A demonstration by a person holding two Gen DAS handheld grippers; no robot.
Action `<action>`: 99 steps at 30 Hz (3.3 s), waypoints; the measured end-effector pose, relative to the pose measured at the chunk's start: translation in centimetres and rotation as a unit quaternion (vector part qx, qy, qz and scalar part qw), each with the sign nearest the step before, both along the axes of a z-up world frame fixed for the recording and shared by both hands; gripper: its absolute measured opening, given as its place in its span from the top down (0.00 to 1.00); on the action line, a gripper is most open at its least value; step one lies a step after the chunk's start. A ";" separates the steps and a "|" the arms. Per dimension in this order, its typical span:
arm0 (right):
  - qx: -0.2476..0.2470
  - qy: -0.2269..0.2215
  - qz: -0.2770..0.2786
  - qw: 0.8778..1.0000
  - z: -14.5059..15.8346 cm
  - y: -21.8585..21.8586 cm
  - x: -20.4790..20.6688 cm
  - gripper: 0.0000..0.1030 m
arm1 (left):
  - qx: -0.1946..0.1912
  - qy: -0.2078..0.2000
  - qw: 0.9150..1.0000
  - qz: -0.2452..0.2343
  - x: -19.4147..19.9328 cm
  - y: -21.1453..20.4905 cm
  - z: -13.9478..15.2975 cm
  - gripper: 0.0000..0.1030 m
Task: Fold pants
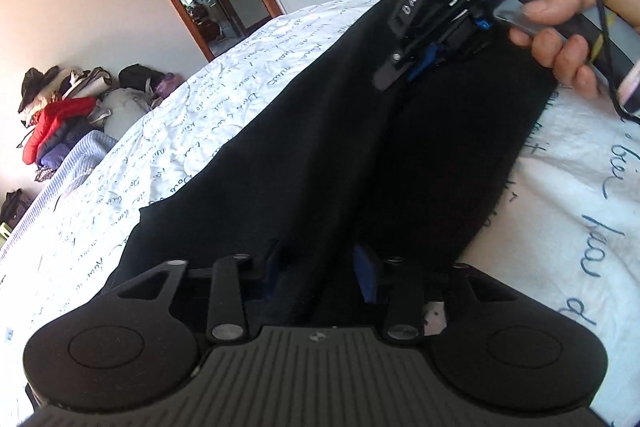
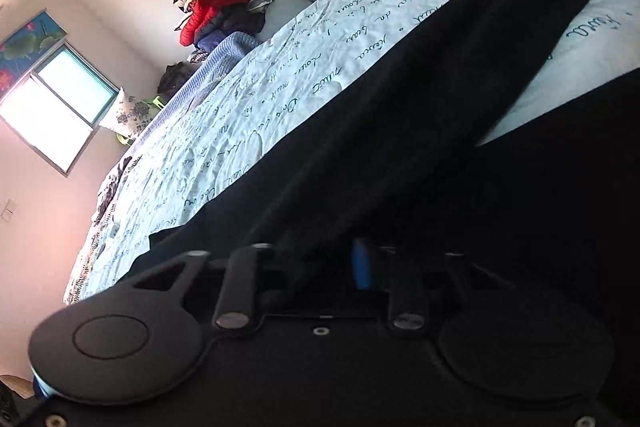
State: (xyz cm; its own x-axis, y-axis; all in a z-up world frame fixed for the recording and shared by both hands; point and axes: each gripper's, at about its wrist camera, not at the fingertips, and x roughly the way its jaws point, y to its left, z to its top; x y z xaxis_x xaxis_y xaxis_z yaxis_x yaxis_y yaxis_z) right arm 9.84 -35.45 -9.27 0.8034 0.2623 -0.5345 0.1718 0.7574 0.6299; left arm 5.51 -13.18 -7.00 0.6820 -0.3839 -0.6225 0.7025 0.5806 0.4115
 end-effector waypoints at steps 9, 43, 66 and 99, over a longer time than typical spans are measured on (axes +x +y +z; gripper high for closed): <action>-0.037 -0.036 -0.015 0.999 2.0 0.0 -4.1 0.90 | -0.067 0.052 0.996 0.005 0.4 1.7 1.8 0.93; 0.013 -0.011 -0.172 0.985 0.4 -18.7 -4.1 0.56 | -0.091 0.100 0.987 -0.089 -1.0 -9.0 3.9 0.49; -0.145 -0.040 -0.156 0.976 6.8 -20.8 -0.4 0.66 | -0.074 0.114 0.991 -0.005 1.2 -11.0 0.8 0.40; -0.203 -0.002 0.001 0.979 6.1 -13.8 7.9 0.41 | -0.066 0.088 0.994 0.007 1.0 -11.6 0.5 0.25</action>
